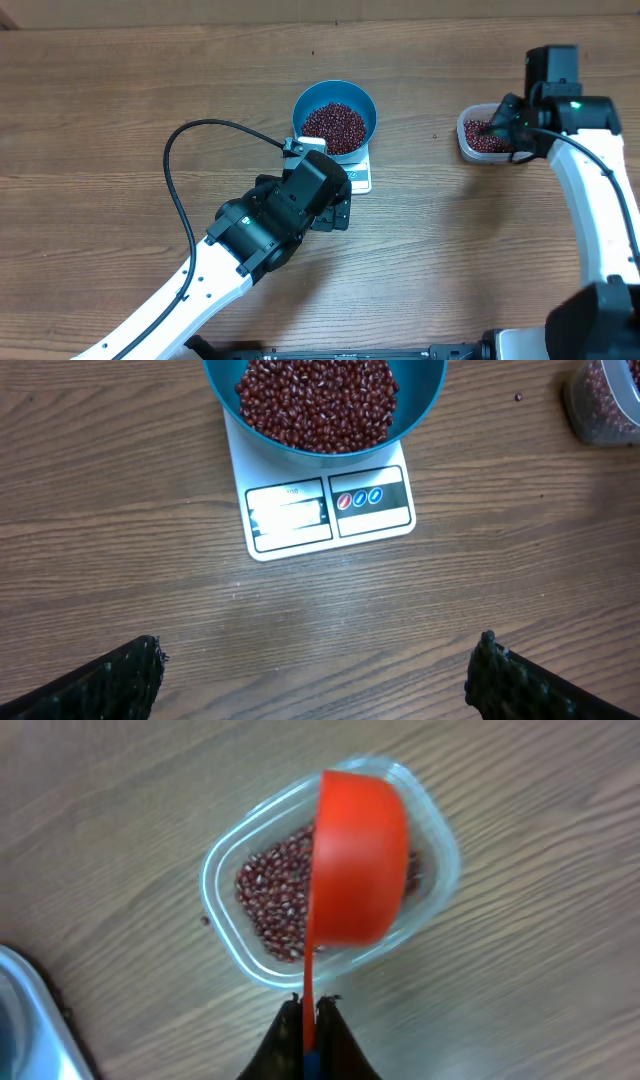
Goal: Scoop item into bowl and weigh 150g on scale
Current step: 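Carry the red cup over to the clear bean tub, then lower the red cup into the tub and release it with the right gripper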
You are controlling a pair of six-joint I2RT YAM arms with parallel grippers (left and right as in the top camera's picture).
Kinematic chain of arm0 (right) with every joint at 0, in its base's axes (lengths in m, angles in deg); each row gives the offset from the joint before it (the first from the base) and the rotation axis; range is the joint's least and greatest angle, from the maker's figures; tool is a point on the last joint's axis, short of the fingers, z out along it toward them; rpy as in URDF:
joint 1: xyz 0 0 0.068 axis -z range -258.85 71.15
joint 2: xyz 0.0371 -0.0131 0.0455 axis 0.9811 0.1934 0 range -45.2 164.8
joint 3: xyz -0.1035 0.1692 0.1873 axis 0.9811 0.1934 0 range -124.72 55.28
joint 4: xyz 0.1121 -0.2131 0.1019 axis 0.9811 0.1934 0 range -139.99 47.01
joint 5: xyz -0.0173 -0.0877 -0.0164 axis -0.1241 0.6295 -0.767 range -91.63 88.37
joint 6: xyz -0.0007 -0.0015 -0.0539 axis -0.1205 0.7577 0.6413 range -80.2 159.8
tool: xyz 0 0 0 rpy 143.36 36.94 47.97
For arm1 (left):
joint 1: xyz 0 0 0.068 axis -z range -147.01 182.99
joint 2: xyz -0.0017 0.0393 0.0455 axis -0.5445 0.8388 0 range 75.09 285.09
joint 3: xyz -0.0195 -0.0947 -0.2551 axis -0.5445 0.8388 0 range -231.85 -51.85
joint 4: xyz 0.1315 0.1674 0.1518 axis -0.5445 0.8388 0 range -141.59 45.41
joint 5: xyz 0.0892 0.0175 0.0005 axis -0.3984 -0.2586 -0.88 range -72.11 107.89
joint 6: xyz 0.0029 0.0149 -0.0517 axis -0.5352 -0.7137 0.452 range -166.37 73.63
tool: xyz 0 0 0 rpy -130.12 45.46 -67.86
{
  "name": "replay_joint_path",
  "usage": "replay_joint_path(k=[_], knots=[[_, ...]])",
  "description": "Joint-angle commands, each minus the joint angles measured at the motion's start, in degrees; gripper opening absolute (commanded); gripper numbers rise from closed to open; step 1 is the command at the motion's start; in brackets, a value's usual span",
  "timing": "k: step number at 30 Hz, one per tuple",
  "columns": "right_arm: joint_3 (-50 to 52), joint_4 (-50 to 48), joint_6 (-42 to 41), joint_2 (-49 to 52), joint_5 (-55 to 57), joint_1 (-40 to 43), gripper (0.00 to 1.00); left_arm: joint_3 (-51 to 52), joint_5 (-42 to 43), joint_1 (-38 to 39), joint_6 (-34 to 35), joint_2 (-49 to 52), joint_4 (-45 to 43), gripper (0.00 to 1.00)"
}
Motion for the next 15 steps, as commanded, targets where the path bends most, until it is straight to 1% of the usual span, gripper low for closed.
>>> replay_joint_path(k=[1, 6, 7, 10, 14, 15], knots=[[2.93, -3.28, -7.21, 2.54, -6.73, 0.15, 0.04, -0.2, -0.59, 0.11, 0.72, 0.22, -0.07, 0.99], [4.09, -5.66, -10.36, 3.98, -6.64, 0.15, 0.04, -0.2, -0.59, 0.11, 0.72, 0.22, -0.07, 1.0], [4.09, -5.99, -10.36, 4.28, -6.6, 0.15, 0.1, -0.2, -0.59, 0.11, 0.72, 0.22, -0.07, 1.0], [4.09, -5.49, -10.32, 5.46, -6.62, 0.15, 0.45, -0.2, -0.59, 0.11, 0.72, 0.22, -0.07, 1.0], [4.09, -3.93, -10.32, 6.21, -6.6, 0.15, 0.67, -0.2, -0.59, 0.11, 0.72, 0.22, -0.07, 1.0], [4.09, -3.85, -10.32, 6.21, -6.6, 0.15, 0.68, -0.2, -0.59, 0.11, 0.72, 0.22, -0.07, 0.99]])
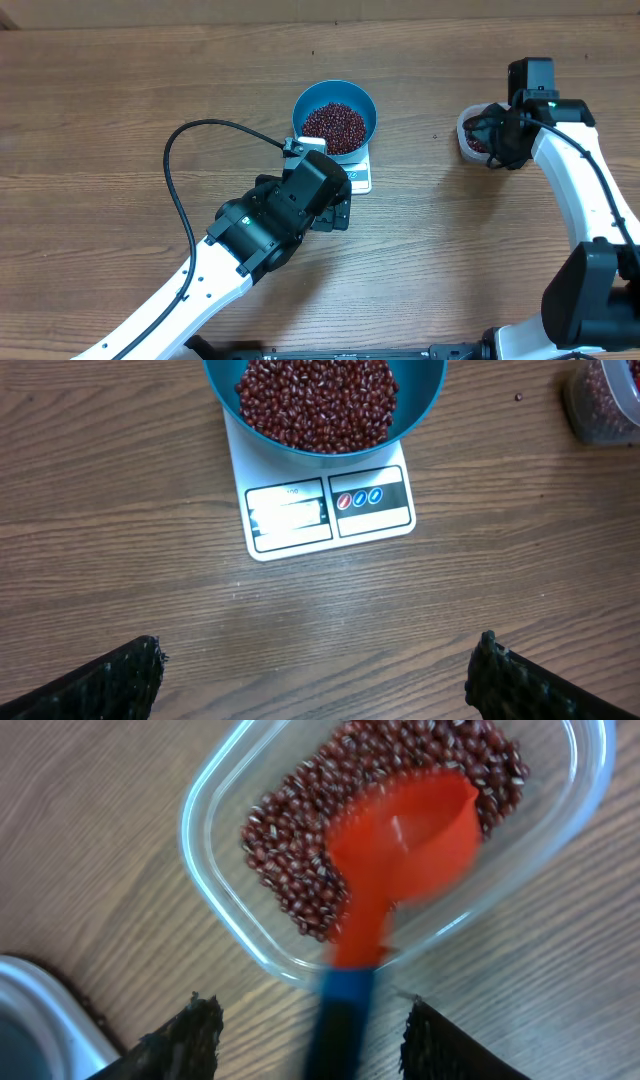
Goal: Scoop item into bowl and weigh 150g on scale
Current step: 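Lower the red cup into the tub and release it with the right gripper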
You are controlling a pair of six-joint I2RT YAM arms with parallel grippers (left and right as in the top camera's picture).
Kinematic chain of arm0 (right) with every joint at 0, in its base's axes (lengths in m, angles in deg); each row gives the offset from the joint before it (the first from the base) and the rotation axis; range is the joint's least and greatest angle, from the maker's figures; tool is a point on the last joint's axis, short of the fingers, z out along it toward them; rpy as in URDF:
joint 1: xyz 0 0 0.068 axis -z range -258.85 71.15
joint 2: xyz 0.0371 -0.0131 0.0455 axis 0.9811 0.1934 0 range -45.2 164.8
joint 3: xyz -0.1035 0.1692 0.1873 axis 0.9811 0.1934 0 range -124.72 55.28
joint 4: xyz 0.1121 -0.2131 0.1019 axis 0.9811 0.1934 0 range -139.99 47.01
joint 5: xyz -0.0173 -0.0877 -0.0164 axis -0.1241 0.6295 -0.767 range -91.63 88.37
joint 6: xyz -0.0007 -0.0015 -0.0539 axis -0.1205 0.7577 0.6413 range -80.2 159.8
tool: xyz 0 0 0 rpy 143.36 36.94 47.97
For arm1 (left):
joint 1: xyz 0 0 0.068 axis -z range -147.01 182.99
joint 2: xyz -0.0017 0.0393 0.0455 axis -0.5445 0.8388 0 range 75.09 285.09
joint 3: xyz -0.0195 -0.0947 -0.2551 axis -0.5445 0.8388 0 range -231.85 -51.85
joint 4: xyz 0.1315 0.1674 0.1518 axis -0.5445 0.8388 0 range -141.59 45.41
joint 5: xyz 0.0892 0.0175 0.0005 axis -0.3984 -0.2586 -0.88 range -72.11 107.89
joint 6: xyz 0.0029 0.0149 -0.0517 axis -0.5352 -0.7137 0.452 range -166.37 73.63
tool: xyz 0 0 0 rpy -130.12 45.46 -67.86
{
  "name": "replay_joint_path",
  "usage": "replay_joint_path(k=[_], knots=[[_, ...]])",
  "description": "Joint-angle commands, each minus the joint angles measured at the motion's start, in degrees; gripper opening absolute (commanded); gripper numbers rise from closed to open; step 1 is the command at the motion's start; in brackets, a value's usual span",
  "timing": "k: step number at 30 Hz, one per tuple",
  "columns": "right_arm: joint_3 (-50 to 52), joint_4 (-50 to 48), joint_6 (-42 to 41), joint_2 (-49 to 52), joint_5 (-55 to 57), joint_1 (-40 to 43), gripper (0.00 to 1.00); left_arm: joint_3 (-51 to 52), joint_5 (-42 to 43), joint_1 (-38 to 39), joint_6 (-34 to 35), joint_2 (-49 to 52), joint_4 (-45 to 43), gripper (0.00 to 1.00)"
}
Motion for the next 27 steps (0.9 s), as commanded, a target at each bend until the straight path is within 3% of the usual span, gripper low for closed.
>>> replay_joint_path(k=[1, 7, 11, 15, 21, 27], knots=[[-0.02, 0.24, -0.59, 0.37, 0.15, 0.15, 0.74, -0.2, -0.59, 0.11, 0.72, 0.22, -0.07, 1.0], [-0.11, 2.99, 1.4, 0.33, 1.03, 0.15, 1.0, -0.2, -0.59, 0.11, 0.72, 0.22, -0.07, 0.99], [-2.67, 7.96, 12.96, 0.07, 1.05, 0.15, 1.0, -0.2, -0.59, 0.11, 0.72, 0.22, -0.07, 1.0], [-8.76, 16.35, 30.6, -1.14, 1.2, 0.15, 1.0, -0.2, -0.59, 0.11, 0.72, 0.24, -0.07, 1.0], [-24.72, 33.05, 31.78, -1.51, 10.05, 0.15, 1.0, -0.2, -0.59, 0.11, 0.72, 0.22, -0.07, 0.99], [-31.04, 36.22, 29.79, -1.73, 10.05, 0.15, 1.0, -0.2, -0.59, 0.11, 0.72, 0.22, -0.07, 1.0]])
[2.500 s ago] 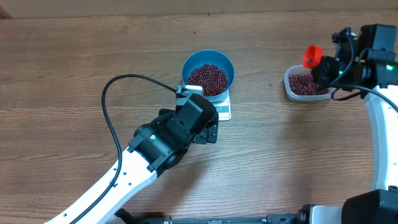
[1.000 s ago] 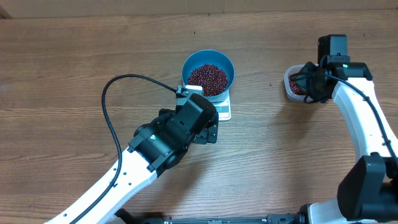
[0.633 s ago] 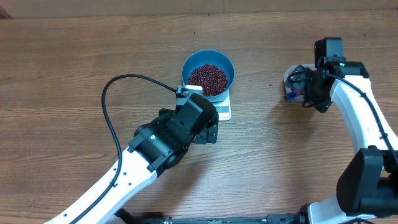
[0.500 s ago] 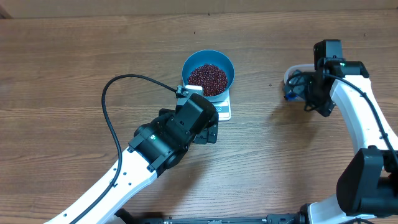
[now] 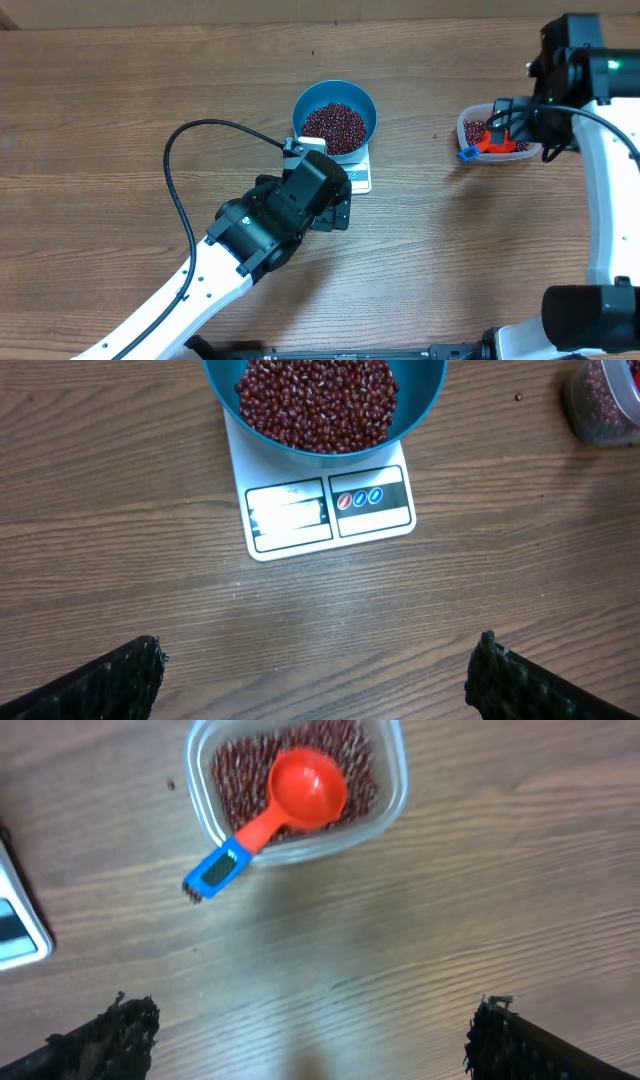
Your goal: Scoop item into bowl and weigh 150g on scale
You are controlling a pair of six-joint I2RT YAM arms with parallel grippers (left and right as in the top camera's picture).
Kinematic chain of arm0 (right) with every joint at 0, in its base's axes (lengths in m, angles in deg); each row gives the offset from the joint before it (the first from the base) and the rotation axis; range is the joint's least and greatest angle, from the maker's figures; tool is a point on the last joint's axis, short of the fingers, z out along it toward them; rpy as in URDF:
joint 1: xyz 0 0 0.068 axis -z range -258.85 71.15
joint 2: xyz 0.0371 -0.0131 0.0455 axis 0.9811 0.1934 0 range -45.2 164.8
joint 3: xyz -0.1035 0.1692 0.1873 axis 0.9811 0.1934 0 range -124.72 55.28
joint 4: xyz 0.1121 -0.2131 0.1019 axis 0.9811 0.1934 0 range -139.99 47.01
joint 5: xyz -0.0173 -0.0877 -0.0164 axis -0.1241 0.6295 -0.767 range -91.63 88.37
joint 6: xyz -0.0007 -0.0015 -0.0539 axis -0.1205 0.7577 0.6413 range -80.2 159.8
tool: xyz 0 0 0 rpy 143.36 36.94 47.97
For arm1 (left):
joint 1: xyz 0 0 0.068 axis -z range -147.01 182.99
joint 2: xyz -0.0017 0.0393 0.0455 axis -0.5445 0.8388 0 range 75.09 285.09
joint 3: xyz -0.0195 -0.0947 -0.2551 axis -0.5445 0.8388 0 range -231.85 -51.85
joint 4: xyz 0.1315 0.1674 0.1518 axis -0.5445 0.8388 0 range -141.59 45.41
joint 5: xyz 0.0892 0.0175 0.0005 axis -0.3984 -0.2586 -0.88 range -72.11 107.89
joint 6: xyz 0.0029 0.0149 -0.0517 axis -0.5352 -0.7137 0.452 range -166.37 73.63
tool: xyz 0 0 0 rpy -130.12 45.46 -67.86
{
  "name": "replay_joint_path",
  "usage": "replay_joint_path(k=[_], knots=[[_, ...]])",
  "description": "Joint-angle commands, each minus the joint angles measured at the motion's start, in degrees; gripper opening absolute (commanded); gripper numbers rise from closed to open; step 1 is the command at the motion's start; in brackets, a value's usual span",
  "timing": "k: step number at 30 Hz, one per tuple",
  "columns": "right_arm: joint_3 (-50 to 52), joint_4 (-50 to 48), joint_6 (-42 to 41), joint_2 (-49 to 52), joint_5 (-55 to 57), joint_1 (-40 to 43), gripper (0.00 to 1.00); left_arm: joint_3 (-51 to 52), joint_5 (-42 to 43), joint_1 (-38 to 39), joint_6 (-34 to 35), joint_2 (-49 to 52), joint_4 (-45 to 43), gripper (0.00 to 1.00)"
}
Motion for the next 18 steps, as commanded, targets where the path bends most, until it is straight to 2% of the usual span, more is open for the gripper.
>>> replay_joint_path(k=[1, 18], knots=[[-1.6, -0.02, -0.22, -1.03, 1.44, 0.15, 1.0, -0.2, -0.57, 0.11, 0.72, 0.24, -0.07, 1.0], [-1.55, -1.05, -0.2, -0.83, 1.46, 0.15, 1.0, -0.2, -0.57, 0.11, 0.72, 0.22, -0.07, 0.99]])
